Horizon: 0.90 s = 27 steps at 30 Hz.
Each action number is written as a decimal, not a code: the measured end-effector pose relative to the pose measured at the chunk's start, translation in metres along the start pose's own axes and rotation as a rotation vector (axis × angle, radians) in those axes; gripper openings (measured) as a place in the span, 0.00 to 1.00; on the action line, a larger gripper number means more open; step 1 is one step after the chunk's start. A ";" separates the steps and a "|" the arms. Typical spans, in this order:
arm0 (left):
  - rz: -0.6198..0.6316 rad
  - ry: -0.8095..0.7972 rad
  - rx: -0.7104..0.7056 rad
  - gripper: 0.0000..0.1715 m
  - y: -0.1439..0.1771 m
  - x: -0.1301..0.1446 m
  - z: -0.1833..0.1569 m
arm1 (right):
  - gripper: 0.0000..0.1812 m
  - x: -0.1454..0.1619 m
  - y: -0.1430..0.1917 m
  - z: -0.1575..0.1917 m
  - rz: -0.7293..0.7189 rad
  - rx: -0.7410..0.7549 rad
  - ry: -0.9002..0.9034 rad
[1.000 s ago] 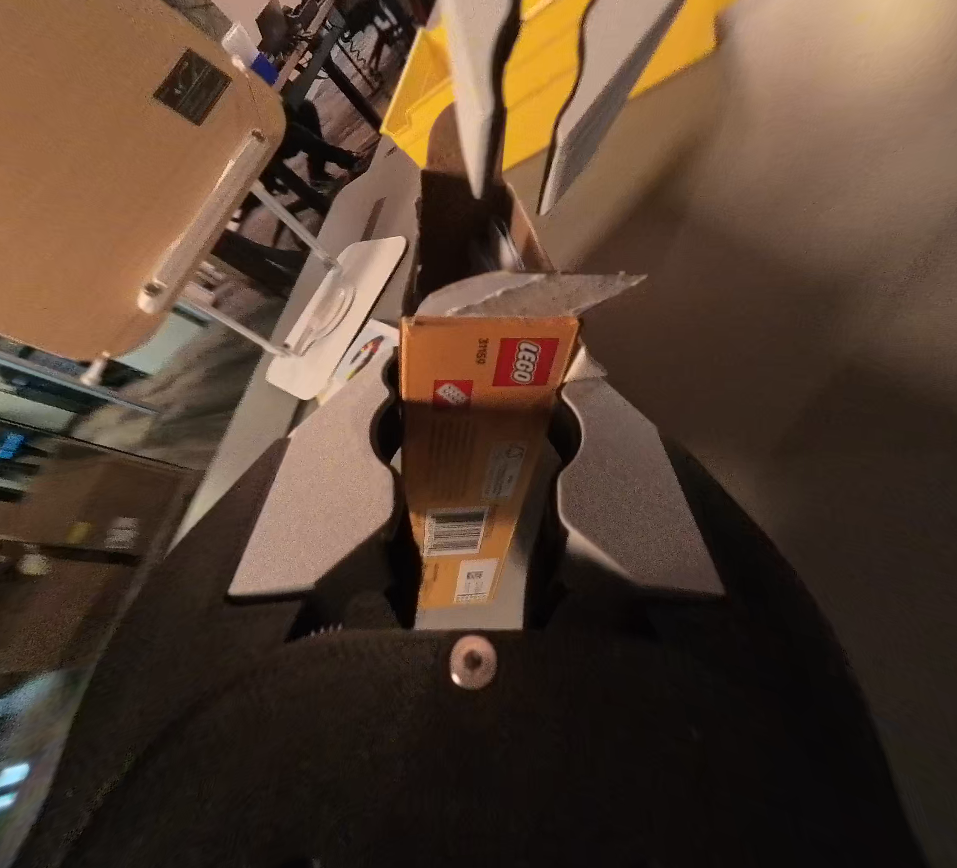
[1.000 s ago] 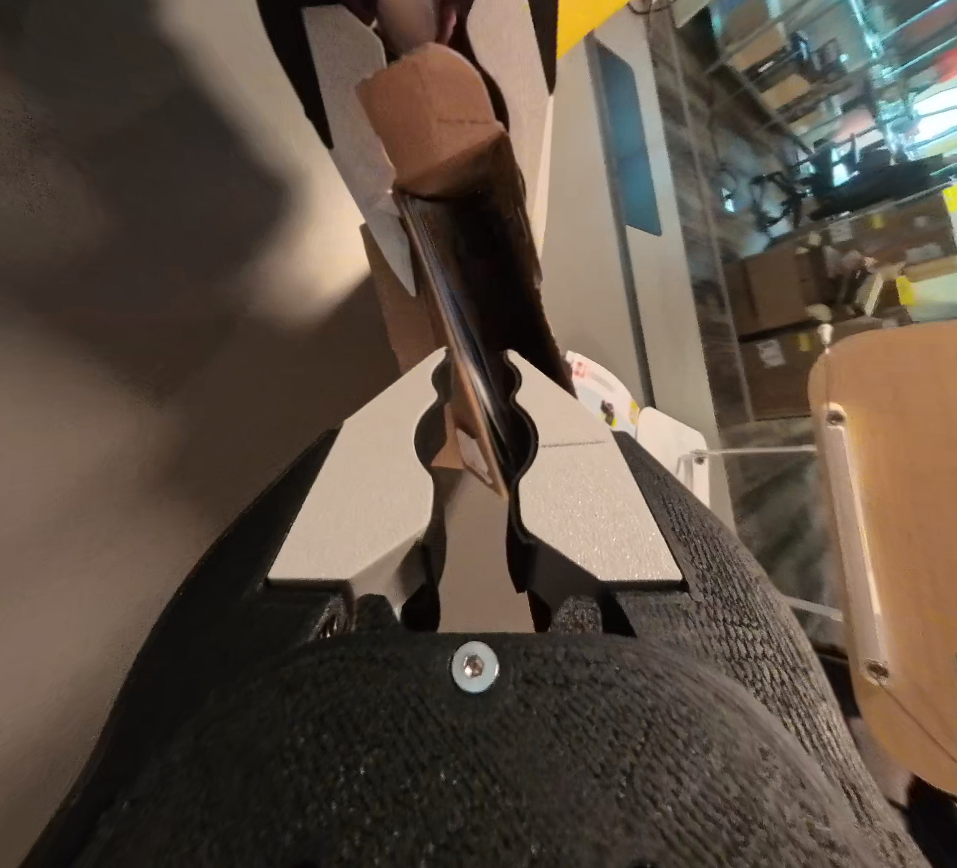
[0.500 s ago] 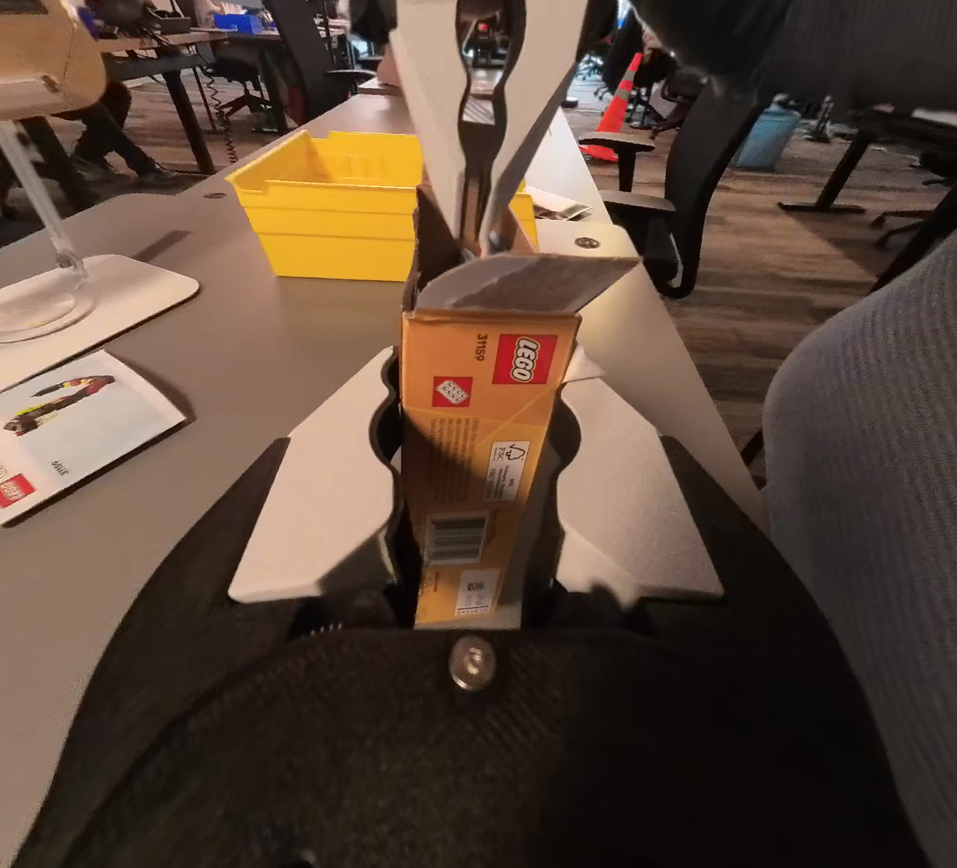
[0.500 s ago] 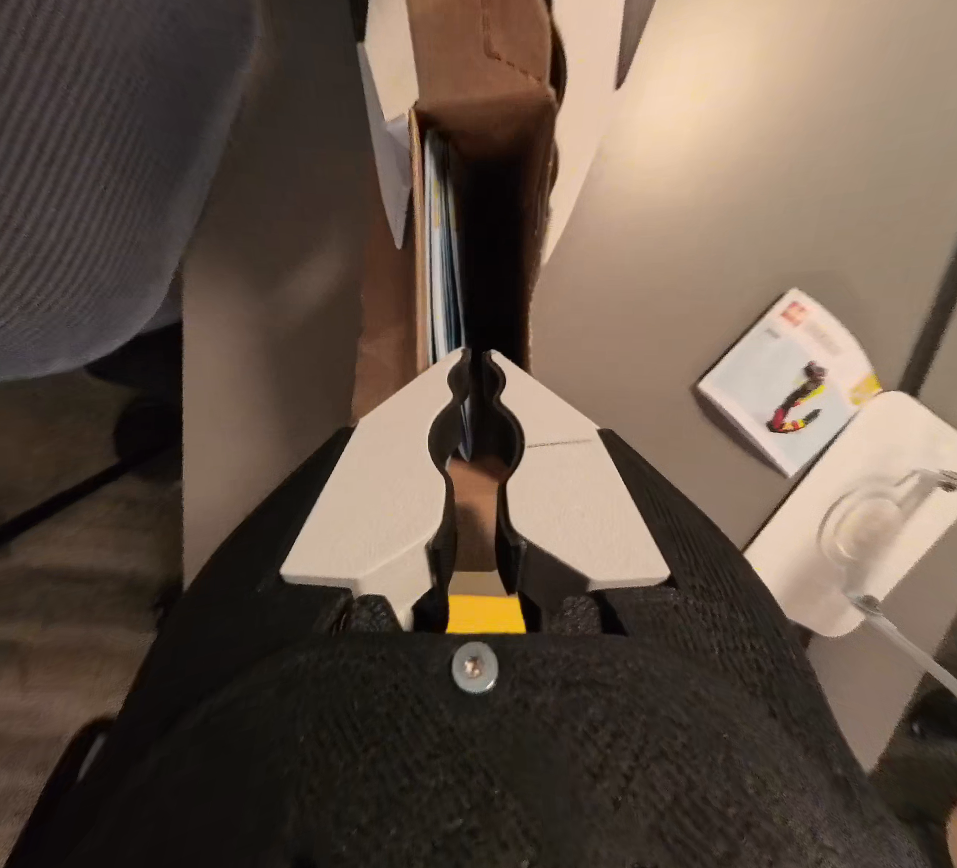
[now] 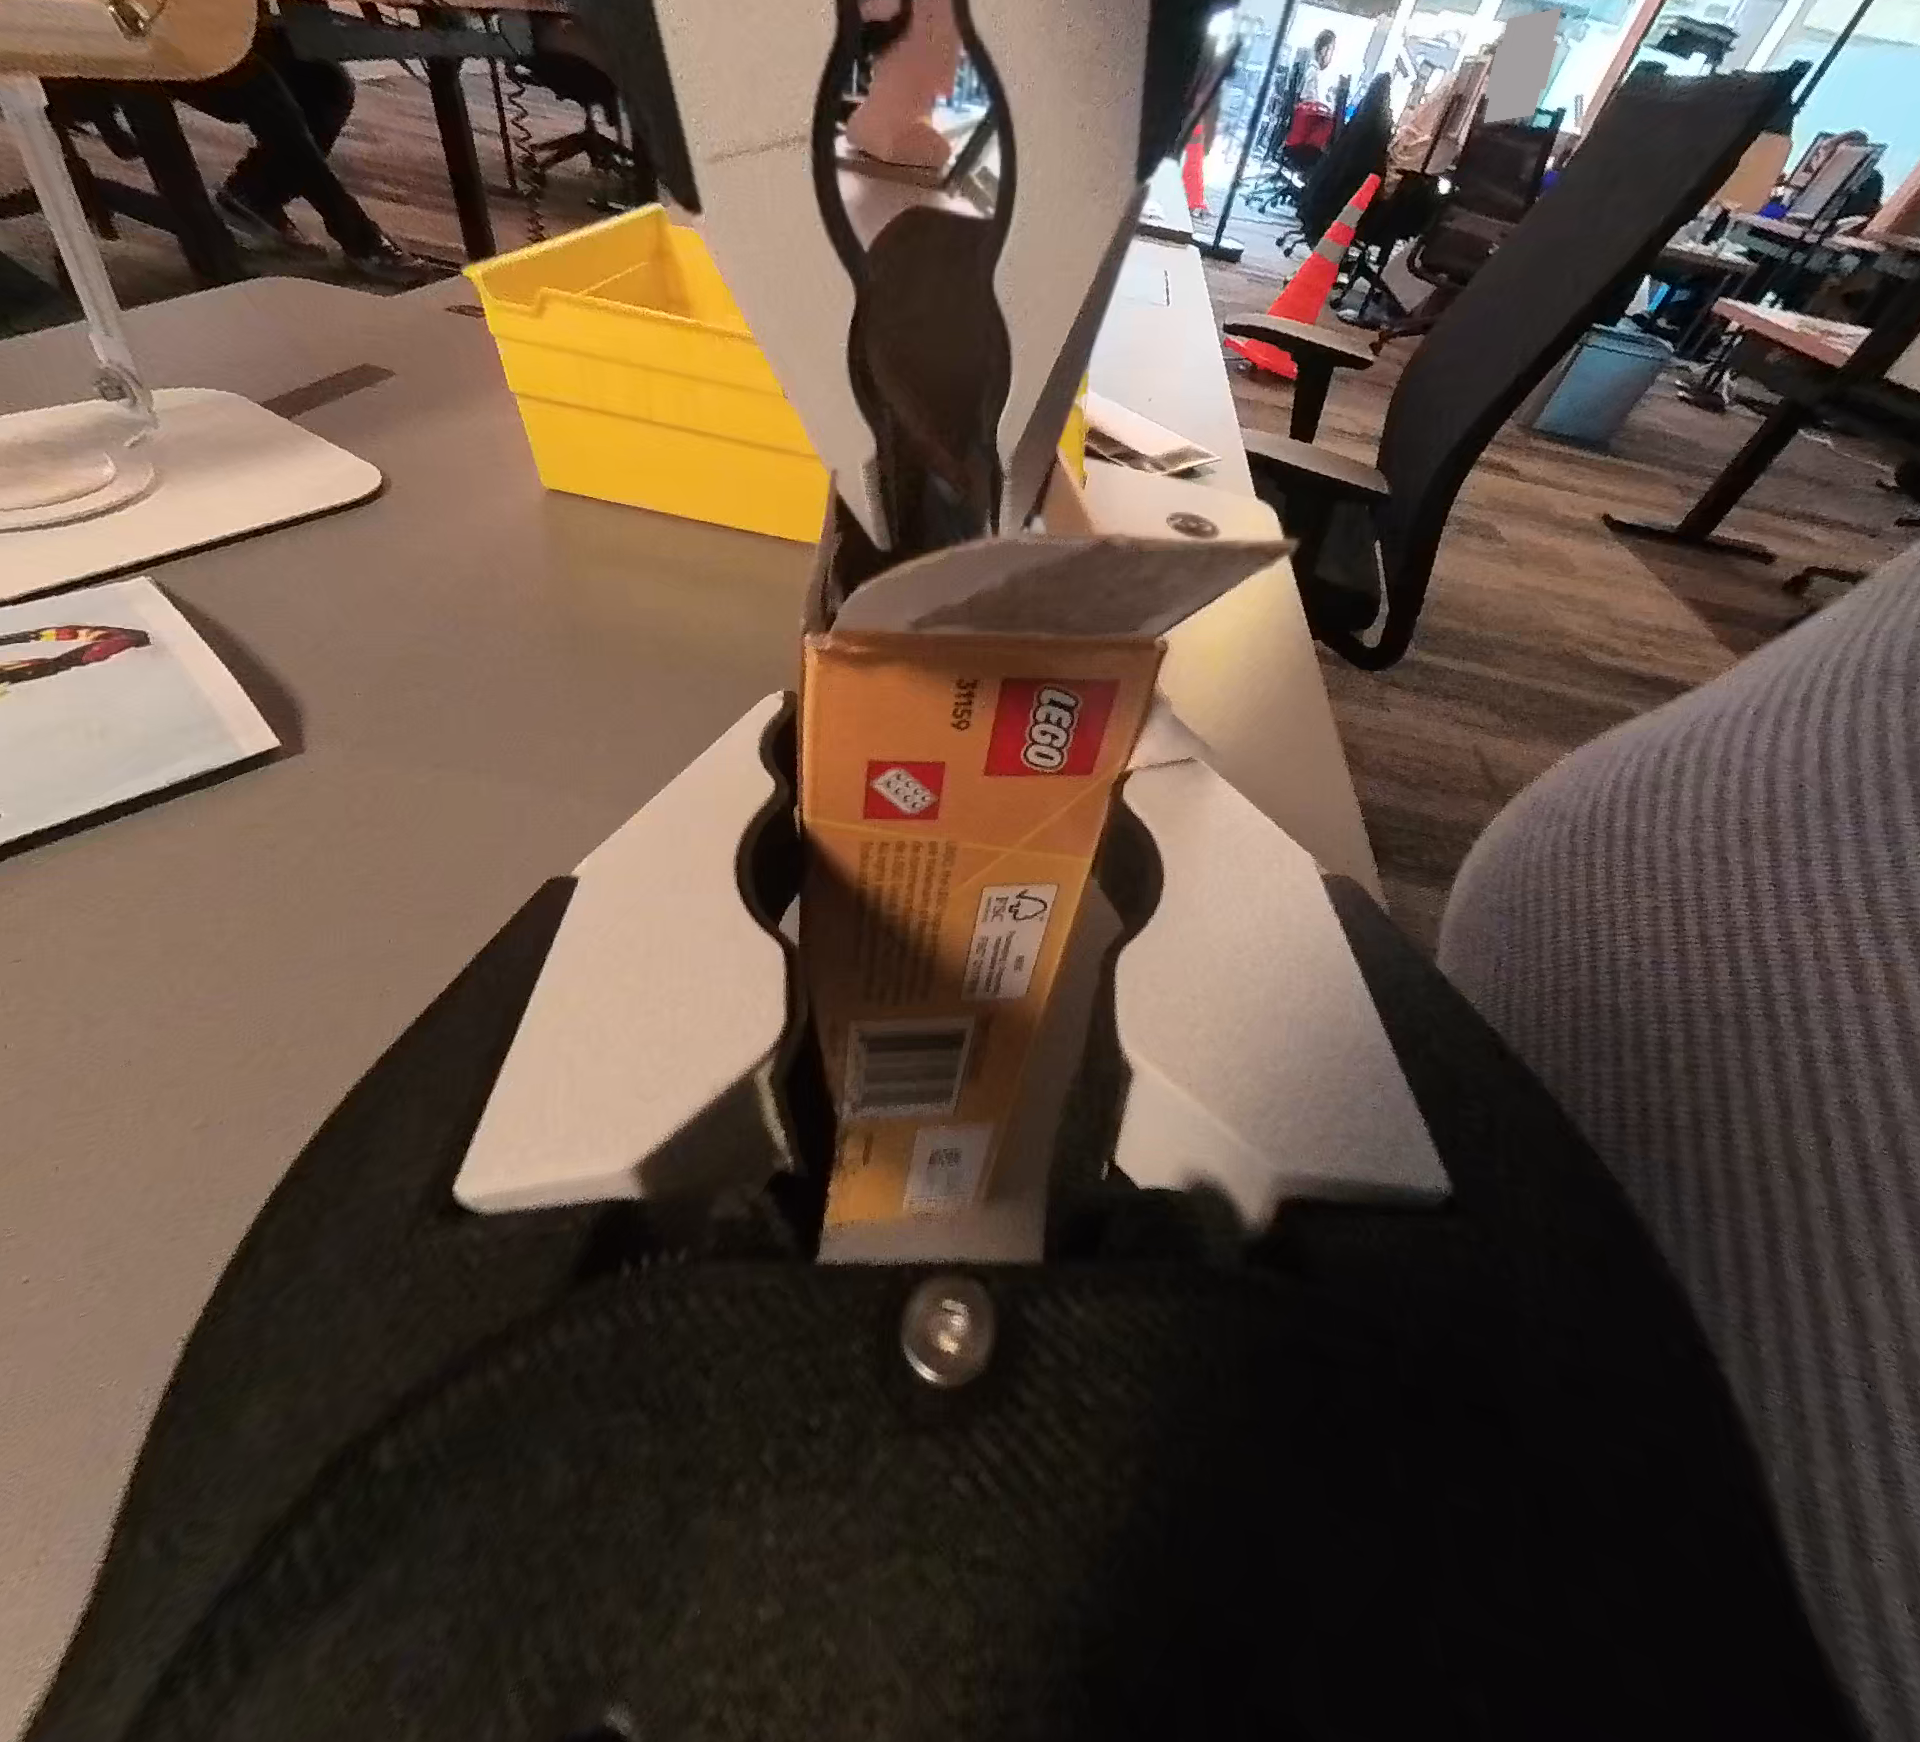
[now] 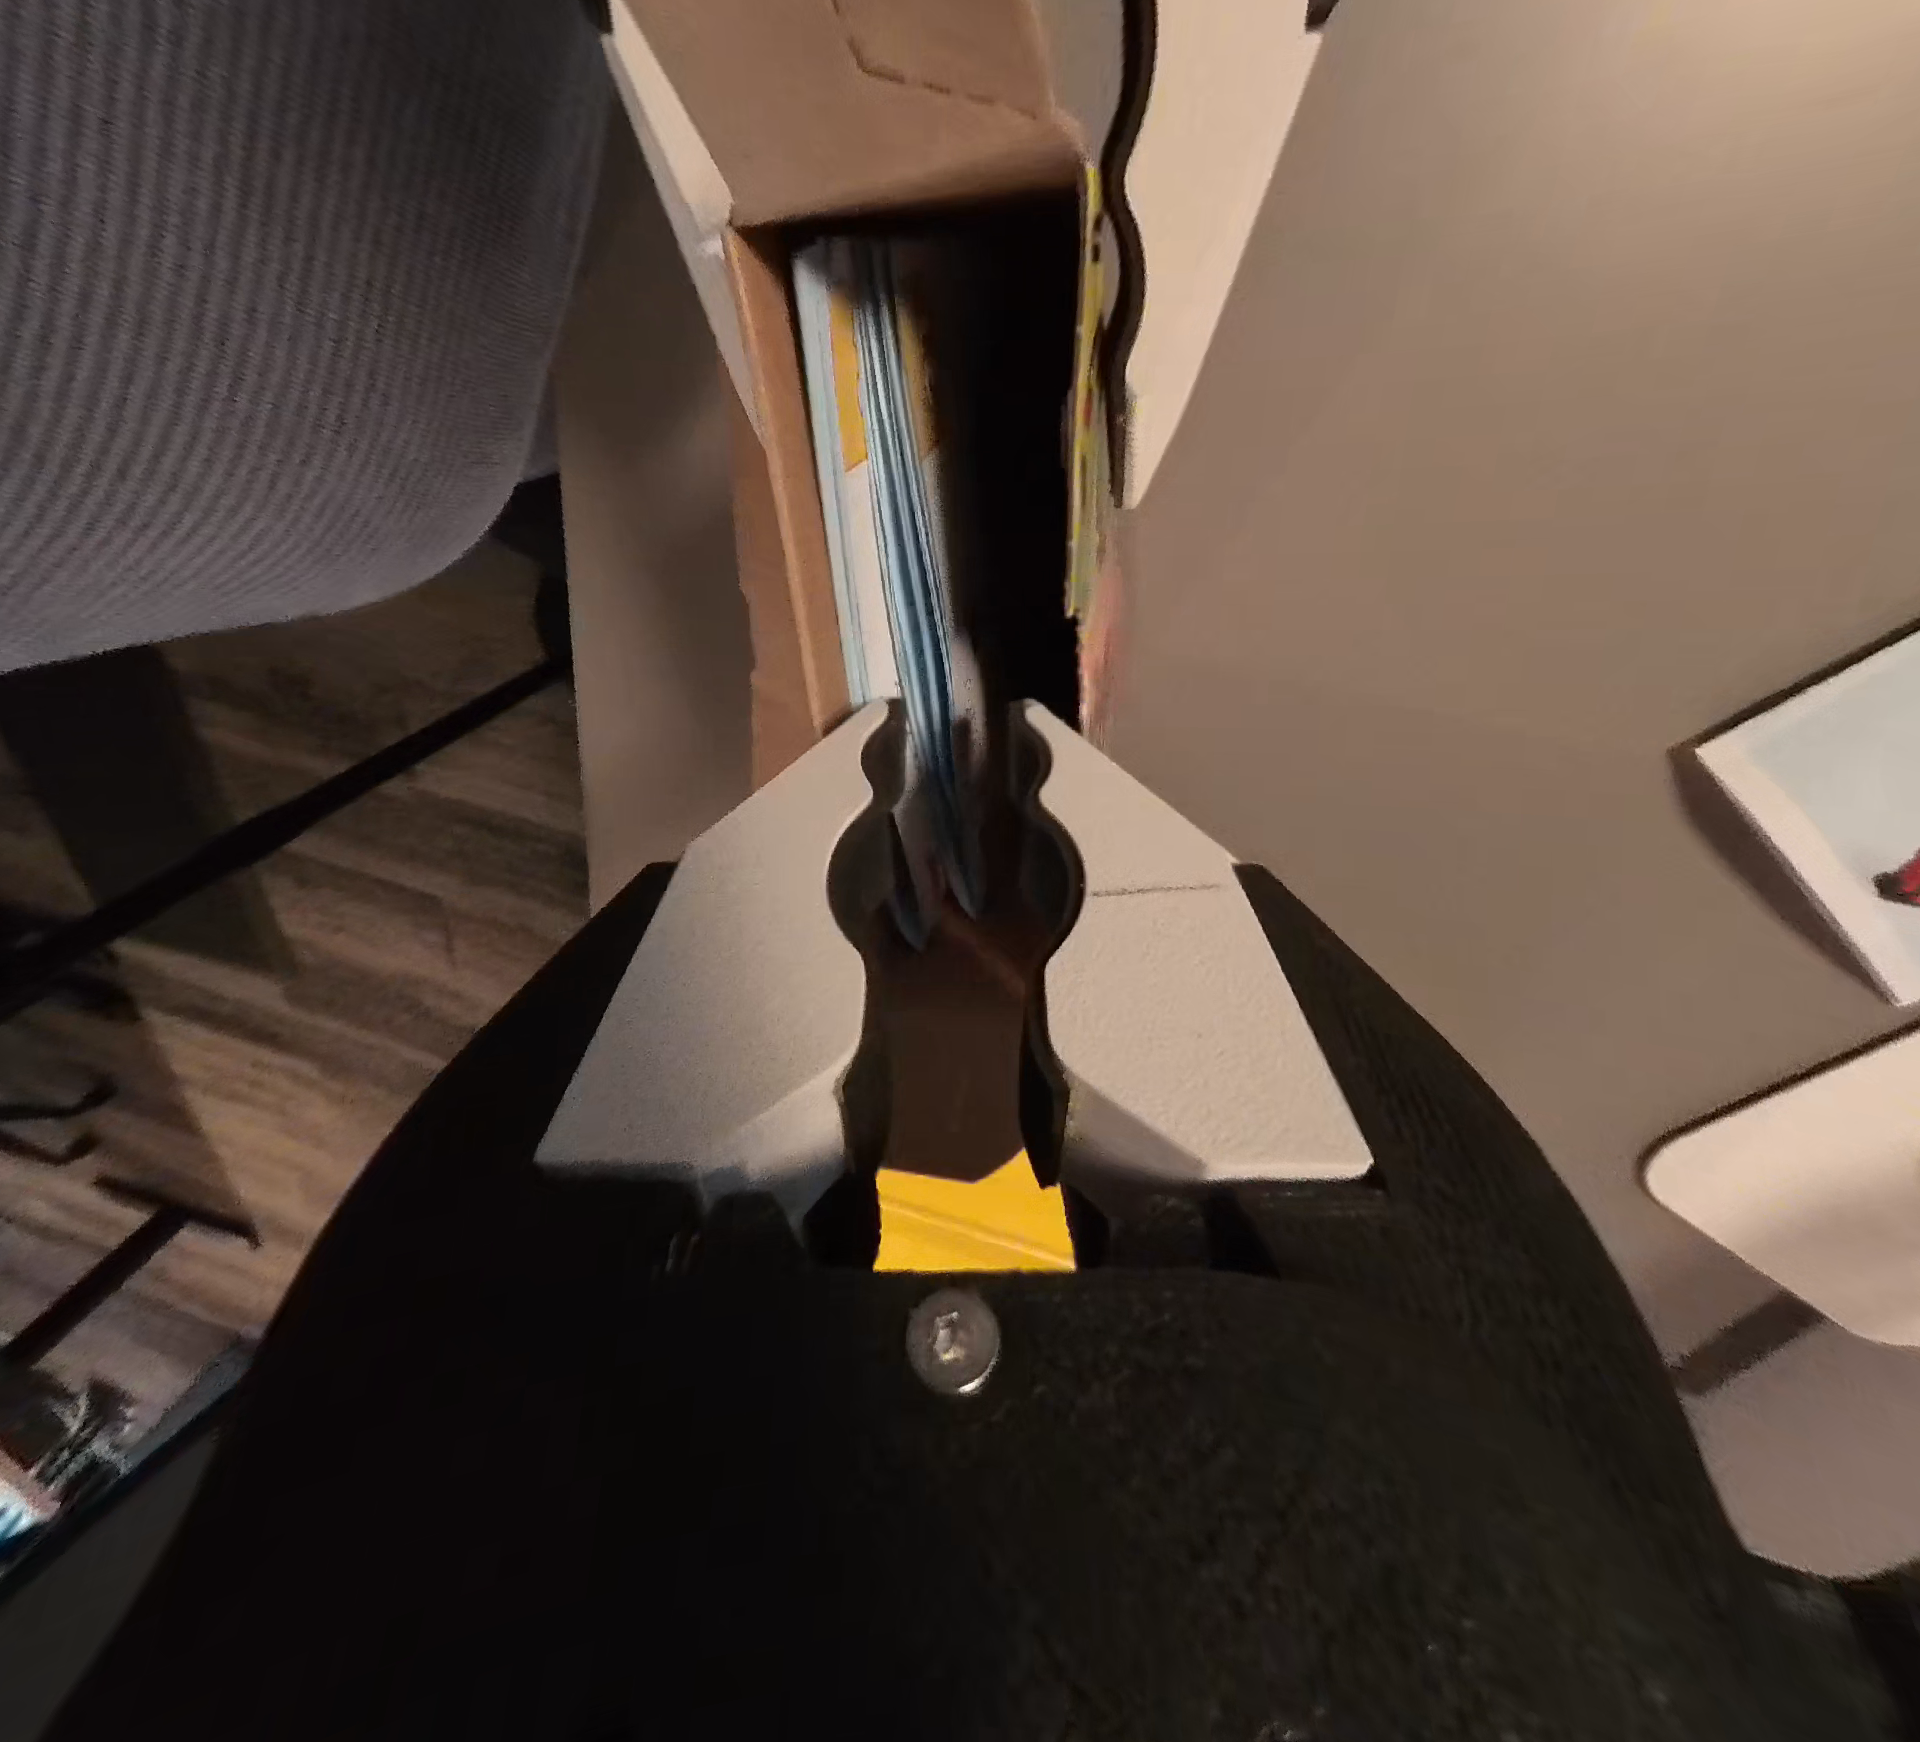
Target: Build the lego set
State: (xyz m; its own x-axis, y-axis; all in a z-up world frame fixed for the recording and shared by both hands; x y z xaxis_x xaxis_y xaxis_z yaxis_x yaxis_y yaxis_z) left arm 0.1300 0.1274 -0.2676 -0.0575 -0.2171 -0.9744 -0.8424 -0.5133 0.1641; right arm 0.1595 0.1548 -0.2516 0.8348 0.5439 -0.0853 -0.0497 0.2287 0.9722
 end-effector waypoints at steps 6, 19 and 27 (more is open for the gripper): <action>0.018 -0.014 -0.012 0.32 -0.004 0.007 0.002 | 0.07 0.001 -0.012 -0.002 0.080 0.015 0.061; 0.027 -0.034 -0.013 0.32 -0.004 0.008 0.005 | 0.00 0.004 0.009 -0.004 0.074 0.096 0.153; 0.041 -0.065 -0.032 0.32 -0.003 0.007 0.011 | 0.00 0.008 0.118 -0.014 -0.151 0.248 0.070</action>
Point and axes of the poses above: each gripper's, where its closed fingertips meet, y back along the fingers, x out of its underside, z = x × y across the jaws, the point moved 1 cm from there along y, back along the fingers, and after that the axes turned 1 degree about -z, right-handed, at the moved point
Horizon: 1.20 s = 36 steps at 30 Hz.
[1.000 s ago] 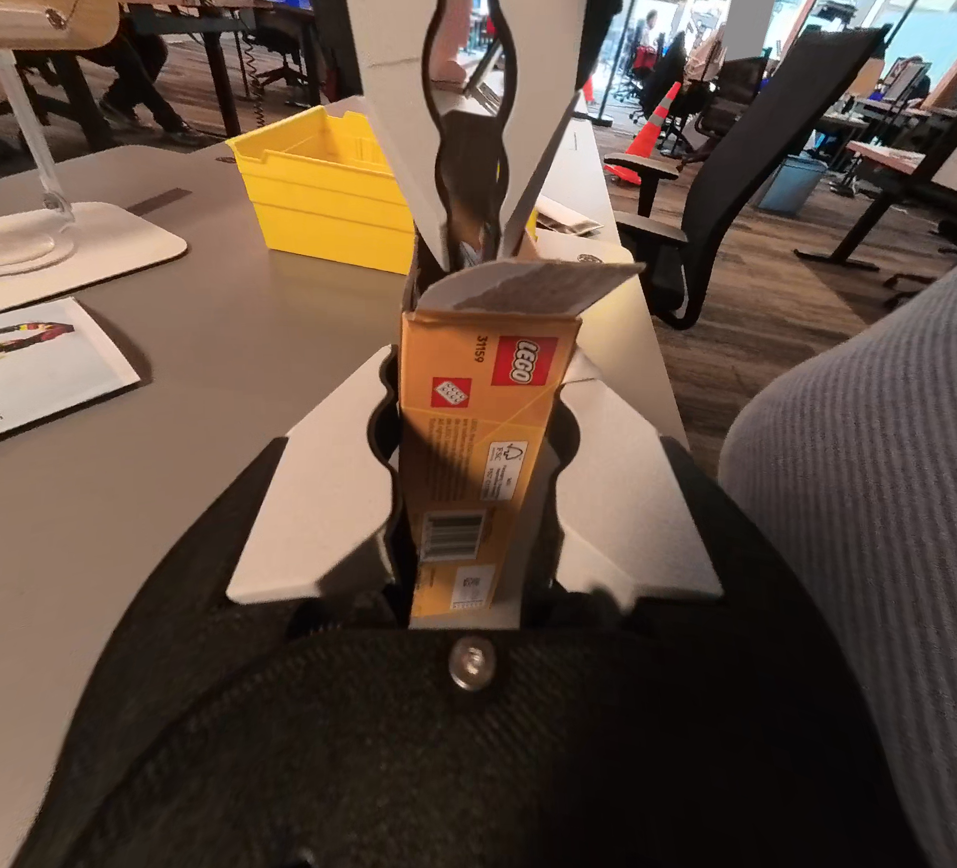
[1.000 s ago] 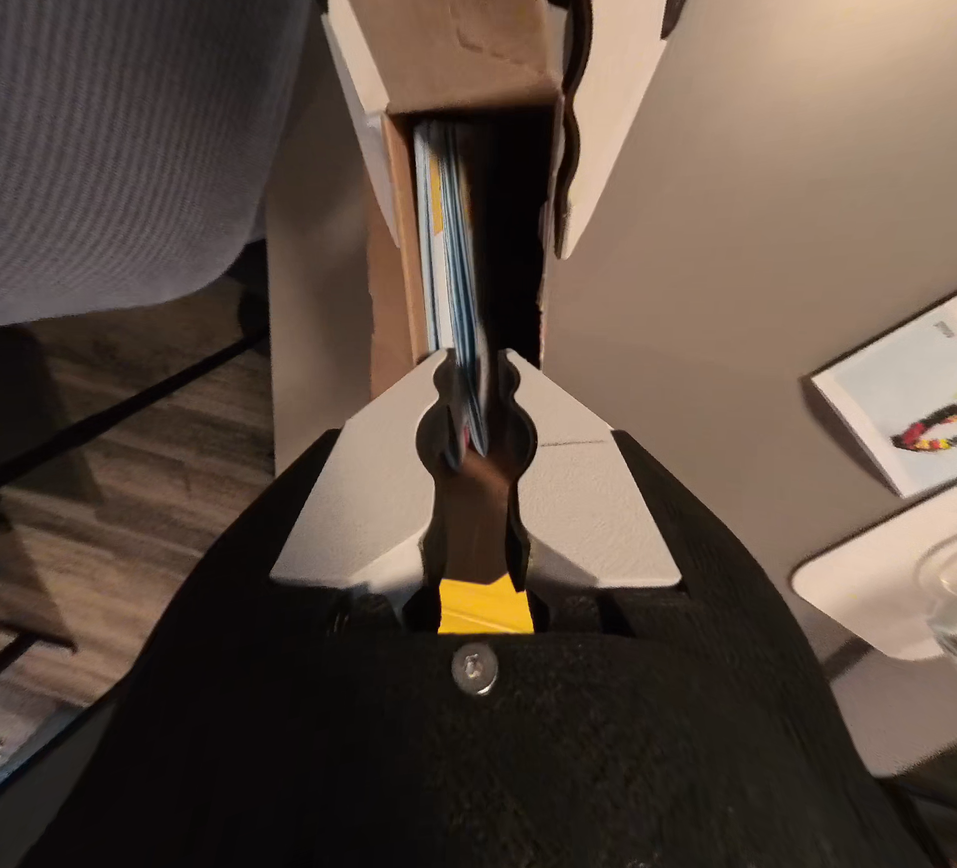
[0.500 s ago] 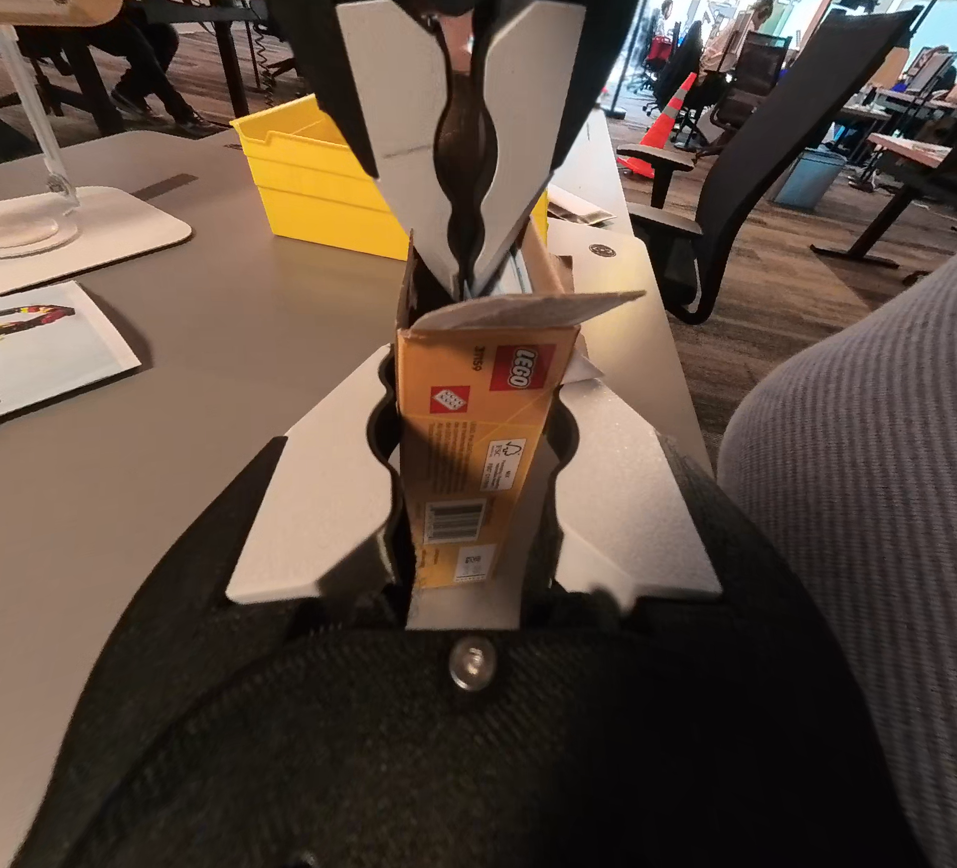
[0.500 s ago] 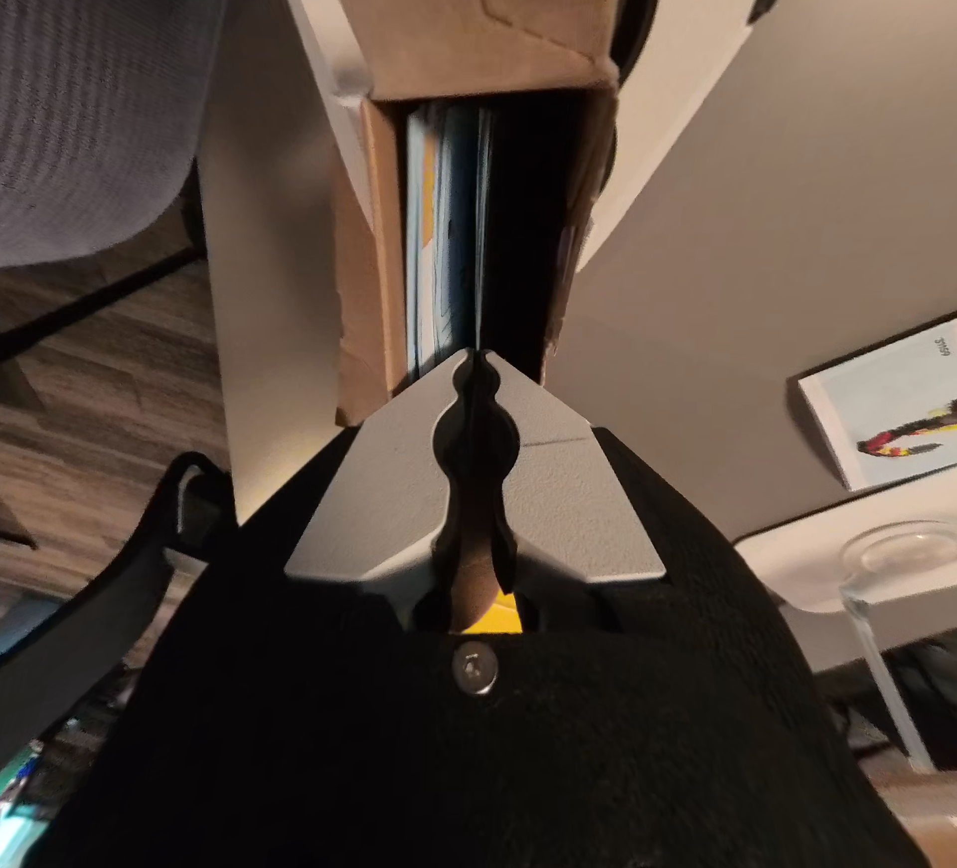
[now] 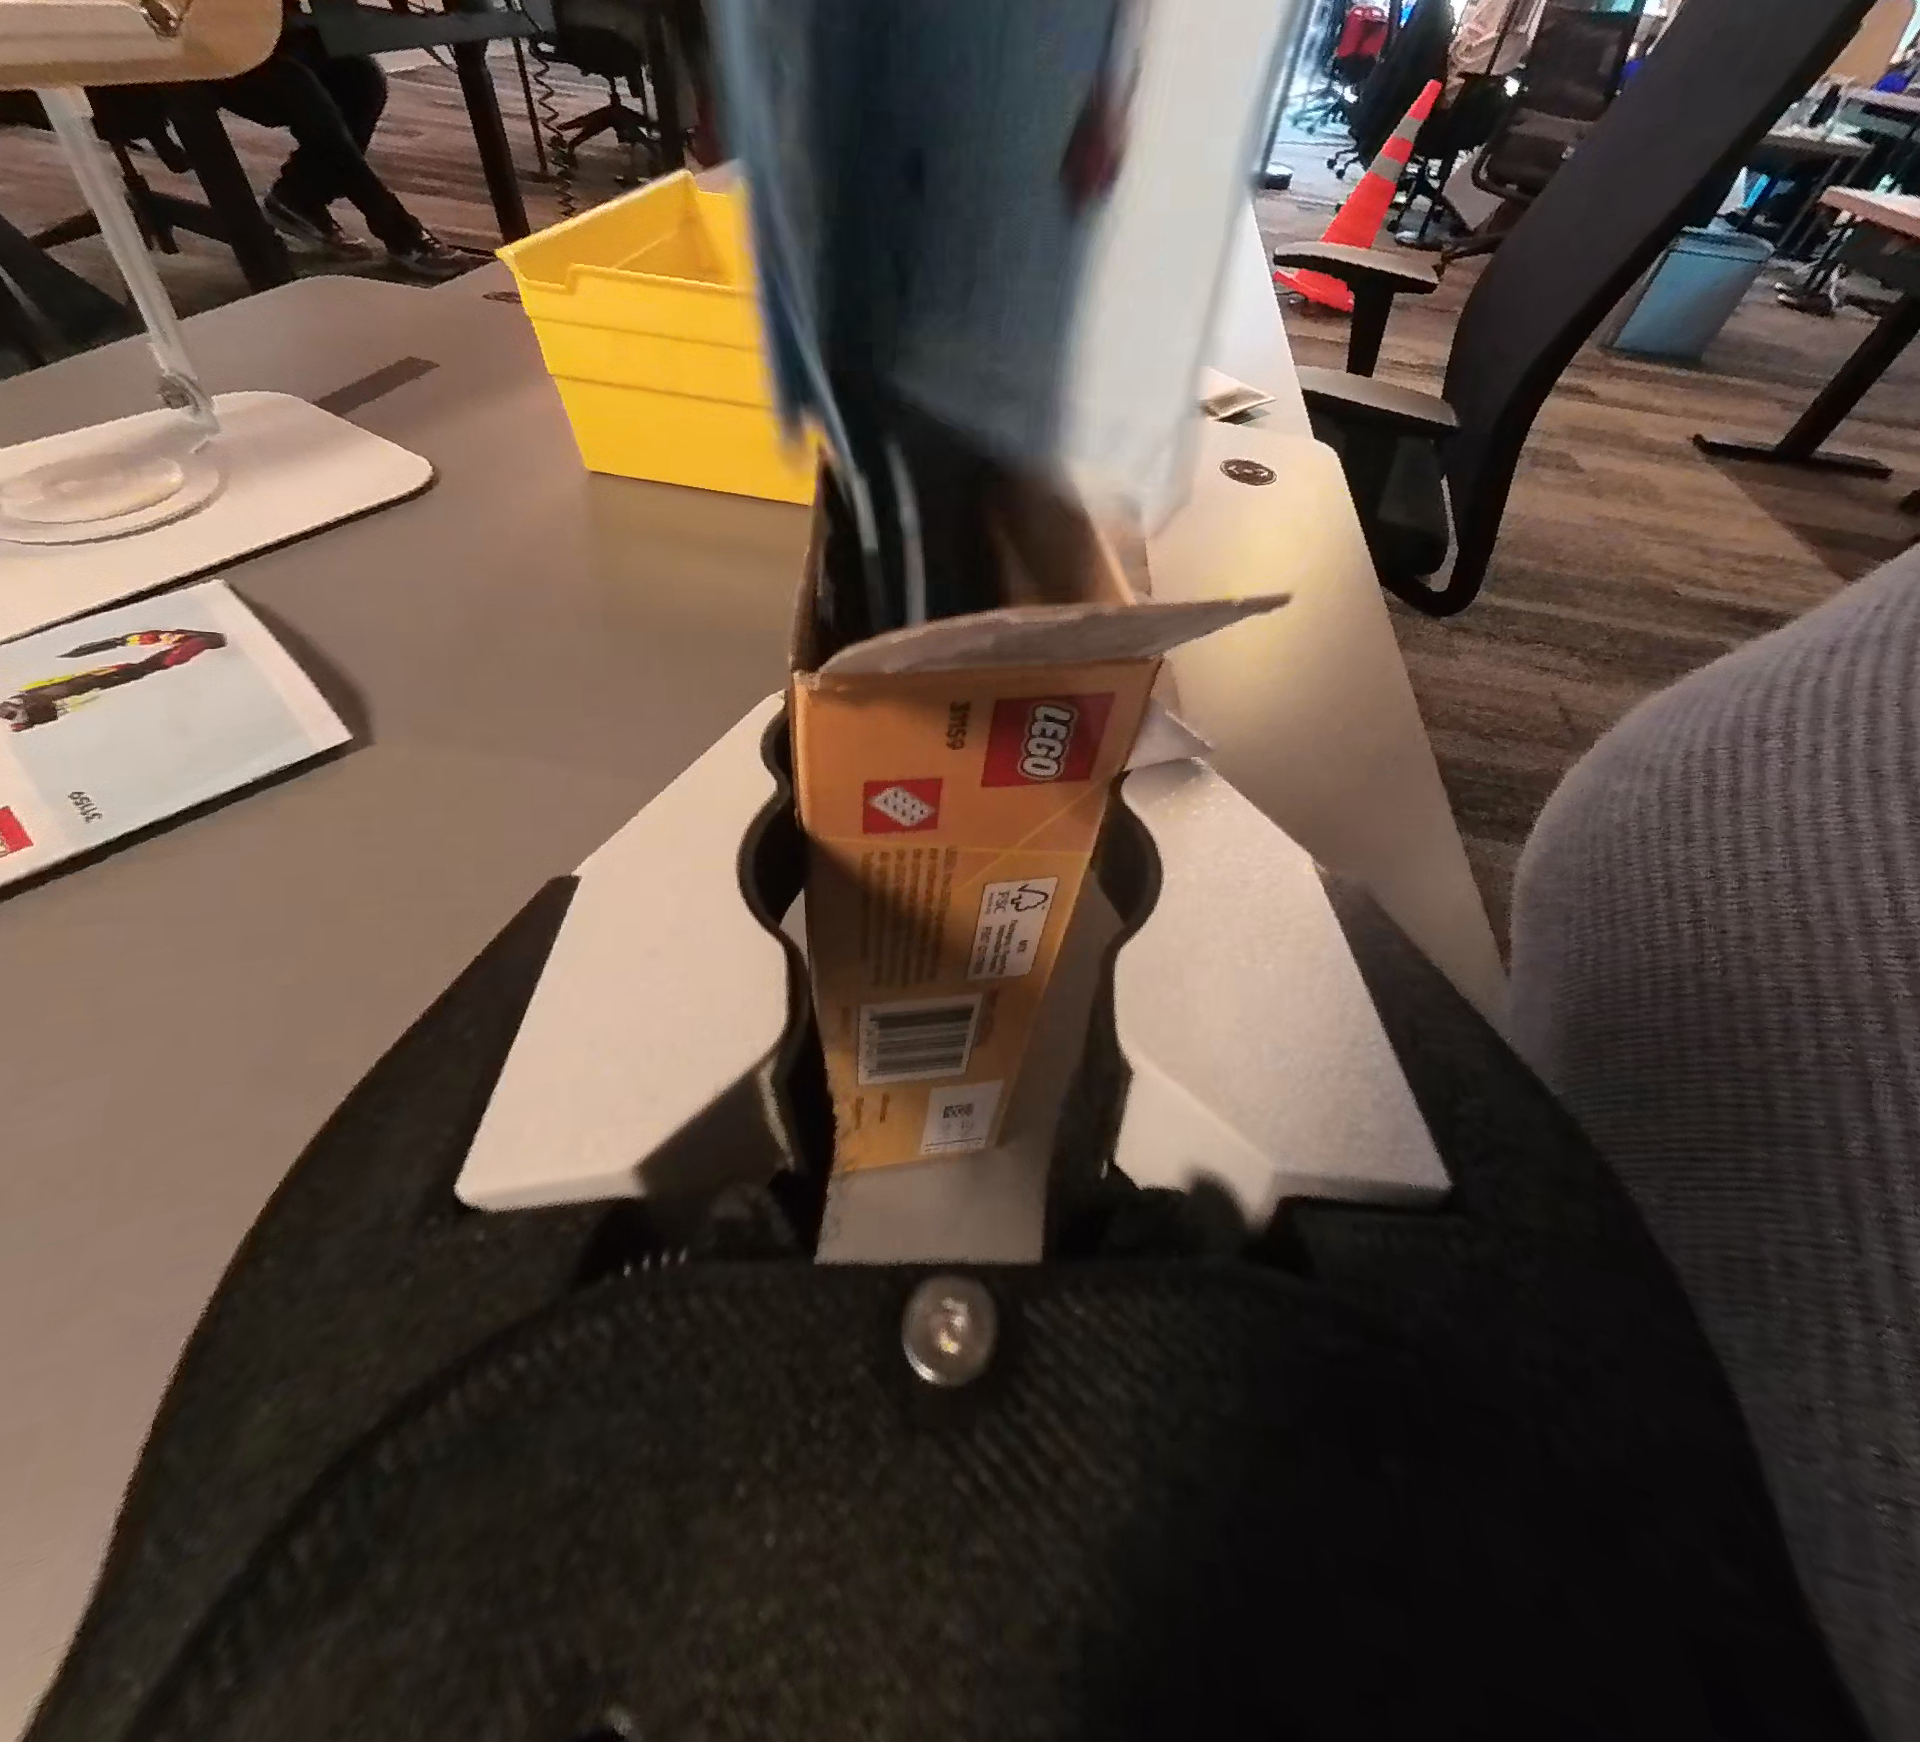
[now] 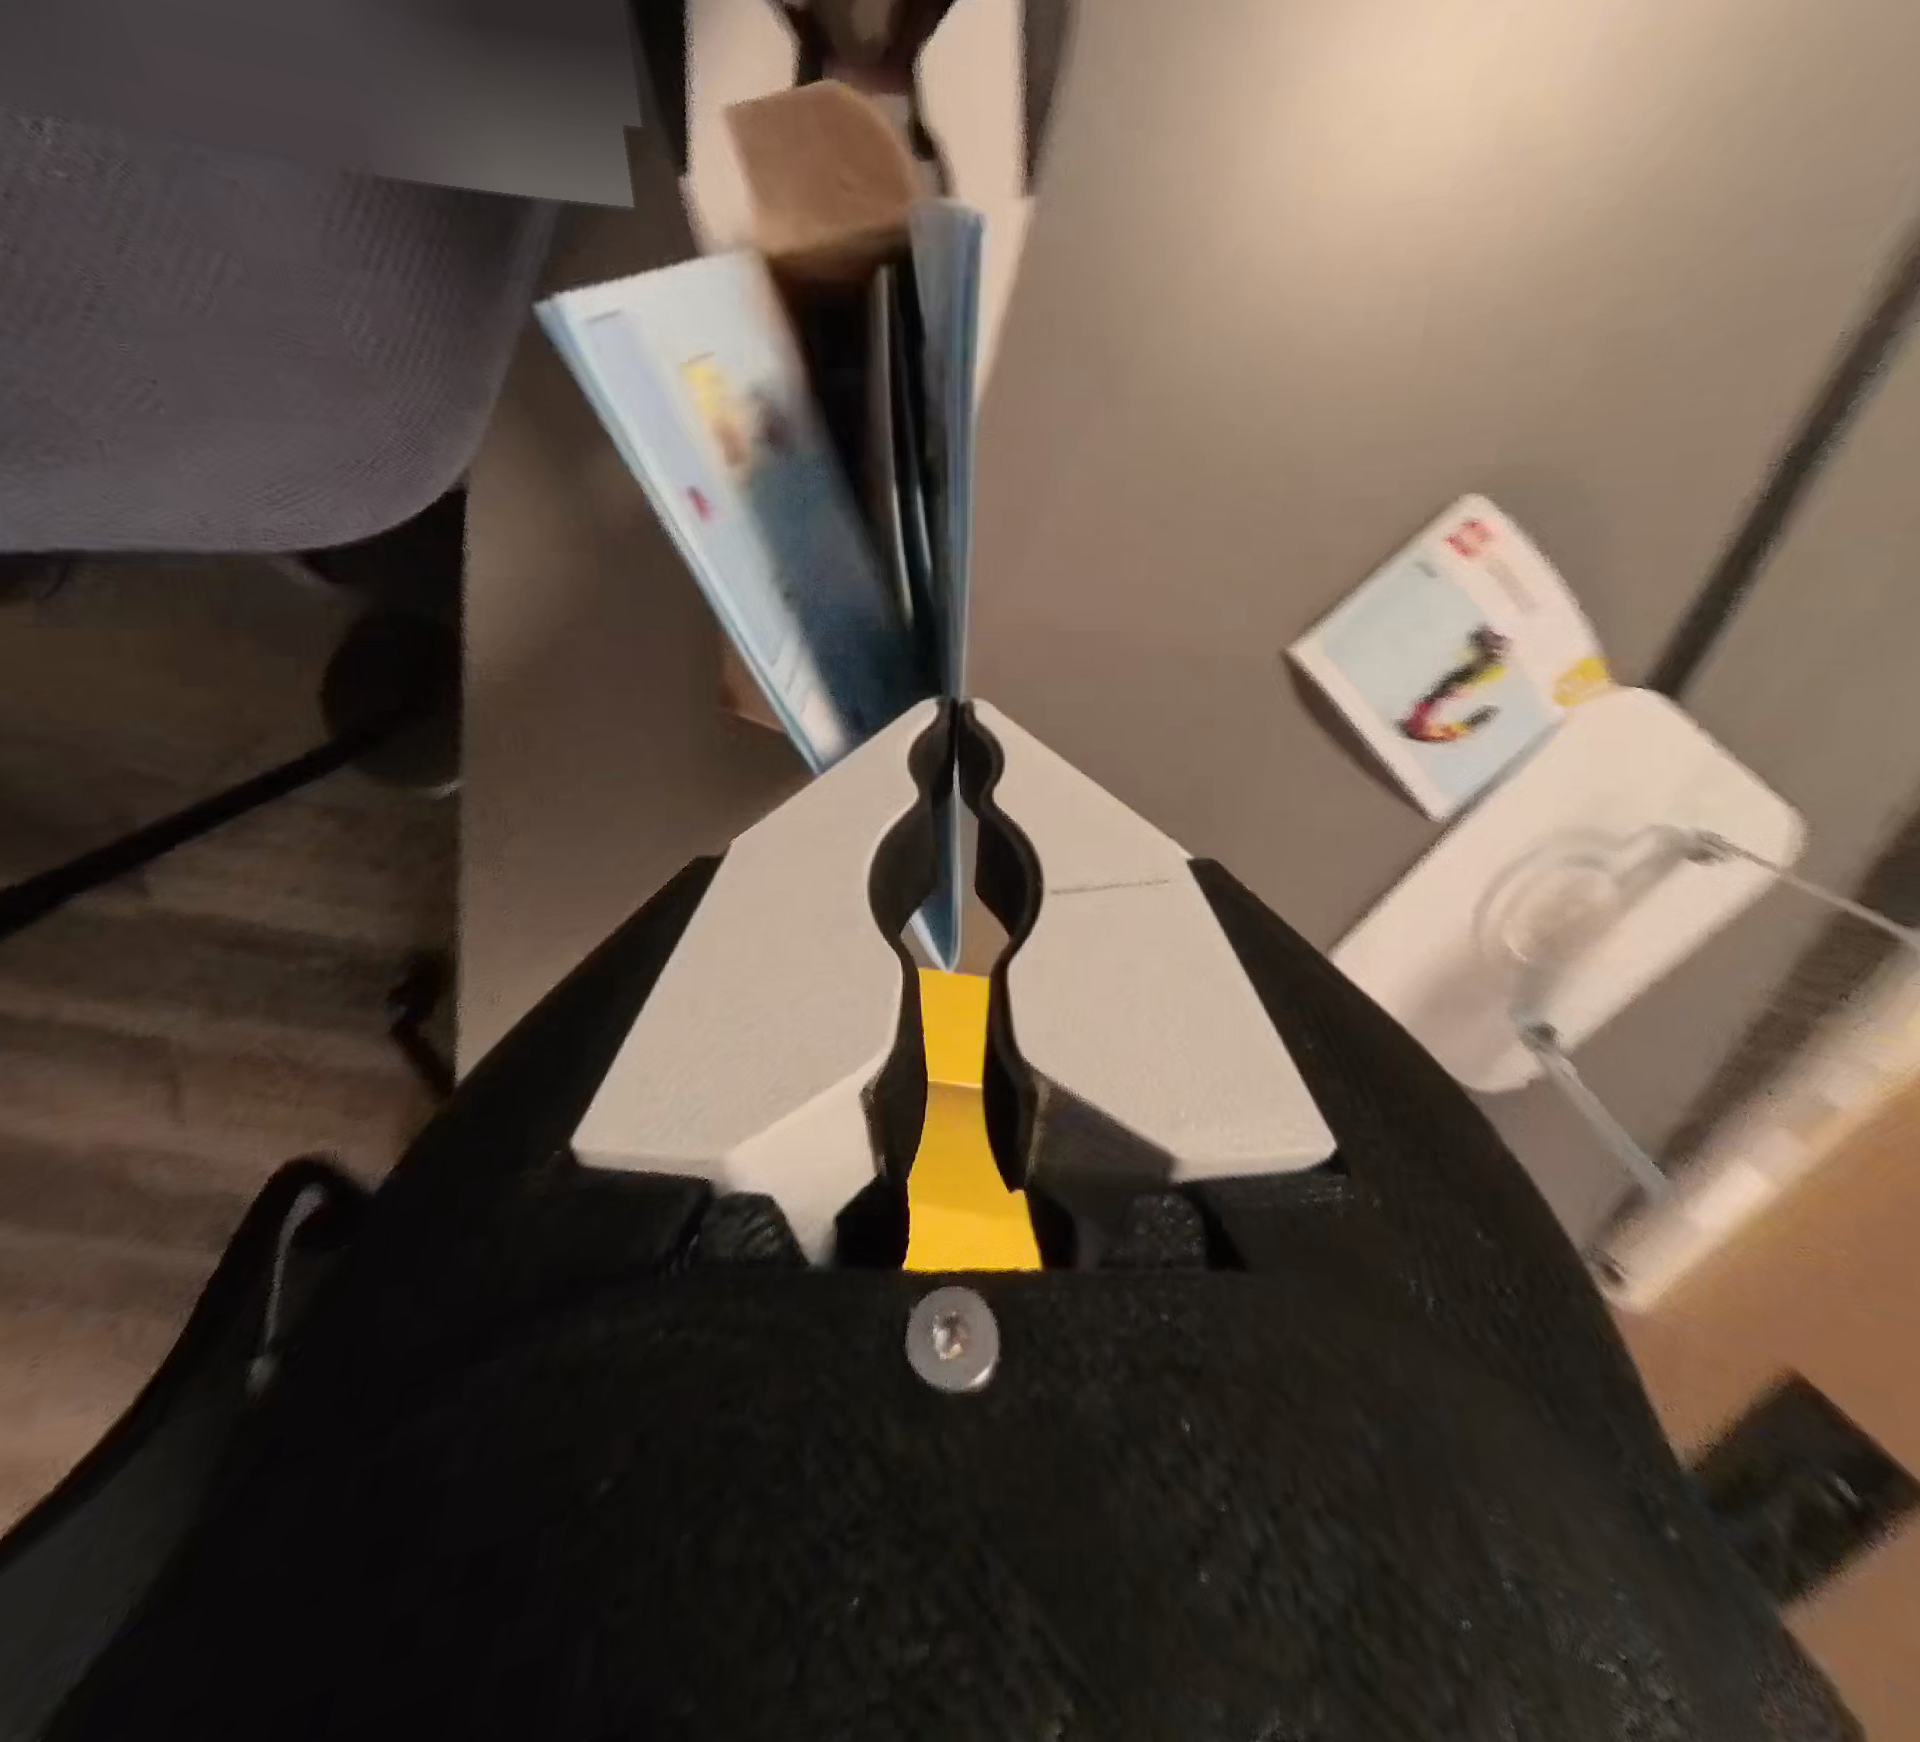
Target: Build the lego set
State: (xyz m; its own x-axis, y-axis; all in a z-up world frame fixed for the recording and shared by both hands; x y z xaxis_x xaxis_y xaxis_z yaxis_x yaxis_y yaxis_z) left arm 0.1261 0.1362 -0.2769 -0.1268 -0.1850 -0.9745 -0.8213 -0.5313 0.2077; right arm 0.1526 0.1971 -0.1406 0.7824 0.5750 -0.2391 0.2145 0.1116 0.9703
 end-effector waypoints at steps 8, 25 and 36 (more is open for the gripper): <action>0.001 -0.036 -0.006 0.32 -0.002 0.000 -0.003 | 0.00 0.032 0.059 -0.117 -0.271 0.520 -0.207; 0.001 -0.055 0.006 0.32 -0.002 0.001 -0.004 | 0.00 0.062 -0.060 -0.229 -0.681 0.871 -0.524; 0.002 -0.048 0.013 0.32 -0.002 0.001 -0.003 | 0.23 0.107 -0.179 -0.163 0.120 0.740 0.135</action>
State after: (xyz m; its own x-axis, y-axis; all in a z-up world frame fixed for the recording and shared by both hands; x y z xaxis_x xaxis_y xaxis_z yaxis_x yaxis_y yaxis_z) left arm 0.1294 0.1345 -0.2775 -0.1544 -0.1464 -0.9771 -0.8282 -0.5201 0.2088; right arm 0.1025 0.3707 -0.3340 0.7570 0.6483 -0.0814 0.5058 -0.5026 0.7011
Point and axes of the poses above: each gripper's, where its closed fingertips meet, y back along the fingers, x out of its underside, z = x × y across the jaws, the point moved 1 cm from there along y, back along the fingers, and after that the axes turned 1 degree about -z, right-handed, at the moved point
